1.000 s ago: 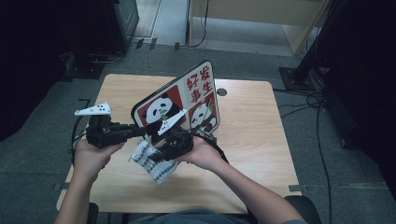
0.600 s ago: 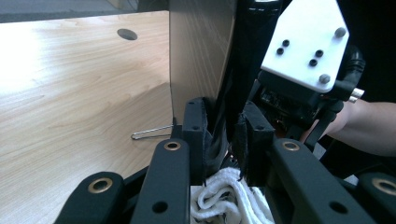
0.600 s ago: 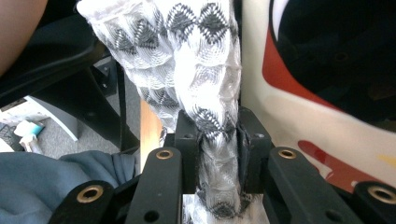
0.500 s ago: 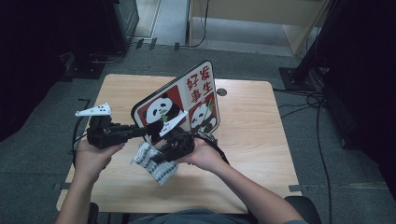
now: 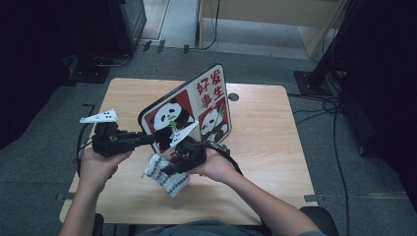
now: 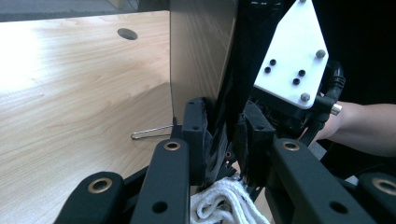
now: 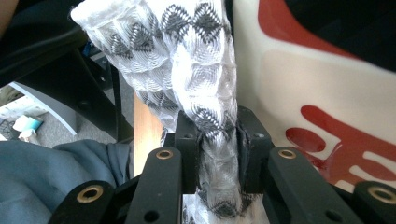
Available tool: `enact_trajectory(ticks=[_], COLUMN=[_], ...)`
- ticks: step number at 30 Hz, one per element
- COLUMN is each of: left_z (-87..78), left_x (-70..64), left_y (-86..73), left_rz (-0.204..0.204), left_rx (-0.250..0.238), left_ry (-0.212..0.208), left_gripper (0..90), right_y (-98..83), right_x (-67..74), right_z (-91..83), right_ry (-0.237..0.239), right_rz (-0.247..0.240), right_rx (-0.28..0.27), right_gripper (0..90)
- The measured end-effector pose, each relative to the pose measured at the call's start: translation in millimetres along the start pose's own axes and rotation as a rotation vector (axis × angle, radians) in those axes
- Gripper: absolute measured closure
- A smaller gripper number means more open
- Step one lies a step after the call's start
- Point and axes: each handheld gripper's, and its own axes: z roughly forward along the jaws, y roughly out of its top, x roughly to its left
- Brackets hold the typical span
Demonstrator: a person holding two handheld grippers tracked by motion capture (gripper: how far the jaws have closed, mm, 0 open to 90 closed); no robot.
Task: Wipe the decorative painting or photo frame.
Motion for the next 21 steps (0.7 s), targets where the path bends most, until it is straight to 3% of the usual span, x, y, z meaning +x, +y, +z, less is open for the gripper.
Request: enact_trajectory(ticks=[14, 21], left_z=[-0.2, -0.4], left_x=[-0.6, -0.6], left_y=[-0.6, -0.6], left_rz=[0.003, 0.004], left_rx=[0.006, 0.007], left_ry=[0.009, 0.007], left_gripper=[76.2, 76.4], right_y=[-16.8, -25.8], right_x=[-4.9, -8.3], right_z=[13.9, 15.7], right_ry=[-0.008, -0.01], right_rz=[-0.013, -0.011], right_rx=[0.043, 0.039], right_gripper=[74.9, 75.0])
